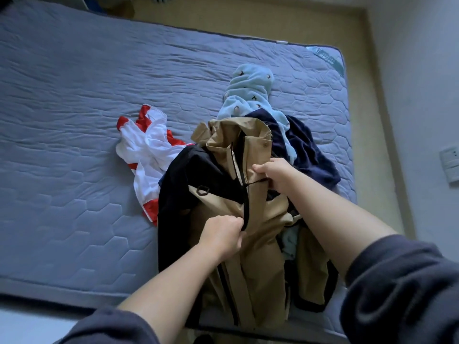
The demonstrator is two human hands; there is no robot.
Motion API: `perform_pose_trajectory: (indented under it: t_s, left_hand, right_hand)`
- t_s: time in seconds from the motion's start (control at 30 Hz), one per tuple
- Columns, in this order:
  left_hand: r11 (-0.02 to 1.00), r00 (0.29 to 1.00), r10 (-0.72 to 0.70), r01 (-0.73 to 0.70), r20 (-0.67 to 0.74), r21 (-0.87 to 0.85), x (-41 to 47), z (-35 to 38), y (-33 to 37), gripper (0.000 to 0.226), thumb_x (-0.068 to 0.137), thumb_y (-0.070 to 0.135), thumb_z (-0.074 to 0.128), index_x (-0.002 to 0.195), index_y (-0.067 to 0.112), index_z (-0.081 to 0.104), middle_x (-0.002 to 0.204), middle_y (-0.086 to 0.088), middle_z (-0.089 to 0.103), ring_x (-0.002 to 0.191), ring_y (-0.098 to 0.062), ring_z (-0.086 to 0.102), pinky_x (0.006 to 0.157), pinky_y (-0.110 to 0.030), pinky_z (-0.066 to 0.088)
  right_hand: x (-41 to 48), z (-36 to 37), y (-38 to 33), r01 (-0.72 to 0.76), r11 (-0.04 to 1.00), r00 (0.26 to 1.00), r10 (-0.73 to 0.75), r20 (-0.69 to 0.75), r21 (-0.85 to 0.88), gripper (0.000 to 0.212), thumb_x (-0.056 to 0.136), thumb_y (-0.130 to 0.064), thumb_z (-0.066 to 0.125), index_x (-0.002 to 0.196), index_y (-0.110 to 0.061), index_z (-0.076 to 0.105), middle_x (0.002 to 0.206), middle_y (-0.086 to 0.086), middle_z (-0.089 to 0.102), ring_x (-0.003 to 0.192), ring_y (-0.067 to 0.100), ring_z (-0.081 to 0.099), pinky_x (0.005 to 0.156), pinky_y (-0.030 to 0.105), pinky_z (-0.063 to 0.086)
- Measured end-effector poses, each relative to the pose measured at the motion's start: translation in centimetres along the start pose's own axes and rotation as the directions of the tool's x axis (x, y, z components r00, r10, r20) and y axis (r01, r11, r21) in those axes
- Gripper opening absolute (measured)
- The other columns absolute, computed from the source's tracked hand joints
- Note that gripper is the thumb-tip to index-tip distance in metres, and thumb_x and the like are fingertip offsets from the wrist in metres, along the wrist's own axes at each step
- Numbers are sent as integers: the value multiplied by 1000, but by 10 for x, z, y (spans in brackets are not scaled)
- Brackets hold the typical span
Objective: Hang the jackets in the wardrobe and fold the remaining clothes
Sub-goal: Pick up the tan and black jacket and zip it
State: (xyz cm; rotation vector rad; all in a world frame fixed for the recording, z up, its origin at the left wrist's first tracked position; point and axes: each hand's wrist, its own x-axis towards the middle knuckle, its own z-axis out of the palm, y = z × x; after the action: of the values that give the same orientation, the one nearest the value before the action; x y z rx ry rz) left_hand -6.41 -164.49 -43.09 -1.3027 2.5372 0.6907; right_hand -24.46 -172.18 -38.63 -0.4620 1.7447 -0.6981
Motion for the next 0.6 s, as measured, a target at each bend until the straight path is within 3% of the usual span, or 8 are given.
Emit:
perform_pose_trajectory:
  t_s: [0.07,0.13,0.23,0.3,0.43,0.5,0.57,0.6]
  left_hand:
    - [967,979,-143,169,143,-190,-5,-20,-3,12,82,29,53,83,18,56,95,-1,65,91,-26,62,68,-30,46]
    - [799,934,-250,349,256,-489,-3,-54,-6,17,79,15,53,92,15,65,98,-4,66,92,-24,62,76,-32,54]
    - [143,832,-438,439,341,-887,3,-126,-12,15,91,10,48,99,9,60,93,-11,64,77,-24,63,65,-35,55]
    - [-46,792,-481,405,376,-913,3,-173,-13,35,91,32,52,116,7,55,101,-11,61,78,-24,62,60,-34,52]
    - [166,762,-546,507,350,-846,2,-231,3,107,68,73,63,147,15,18,120,-14,57,105,-32,62,75,-42,57]
    - [314,785,-444,588,432,-746,-5,-240,18,81,79,65,58,132,8,36,94,-22,67,87,-33,67,77,-40,56]
    - [396,792,-401,603,460,-693,-21,-235,14,29,96,26,46,102,-2,47,62,-23,64,71,-29,62,78,-37,55]
    - [428,791,-381,610,479,-667,-29,-232,11,19,97,9,36,89,-5,47,58,-21,61,67,-27,58,76,-35,54]
  right_hand:
    - [-27,-3,-4,84,969,996,-91,21,230,24,91,-3,59,115,-7,58,108,13,66,91,26,64,83,41,54]
    - [-61,-6,-7,157,897,981,-191,41,414,19,94,0,53,110,-8,58,101,11,66,86,22,64,80,36,54]
    - [-112,-10,-13,207,824,951,-295,87,528,27,93,5,51,118,-1,56,103,13,66,89,23,65,84,35,56]
    - [-143,-9,-17,236,817,930,-347,121,526,29,92,6,51,119,-1,56,101,11,69,85,20,68,76,31,58]
    - [-187,-7,-11,306,843,884,-424,198,442,28,91,5,55,114,-9,61,100,5,73,90,18,69,77,29,56]
    - [-204,-9,-4,342,843,870,-451,200,416,29,90,5,55,114,-11,62,102,4,73,93,18,69,79,29,55]
    - [-219,-14,3,365,839,862,-469,194,404,30,89,6,56,112,-12,62,101,2,73,94,16,69,80,28,55]
    - [-226,-17,7,362,840,866,-464,189,404,30,89,7,56,111,-12,63,100,3,73,93,16,69,79,27,56]
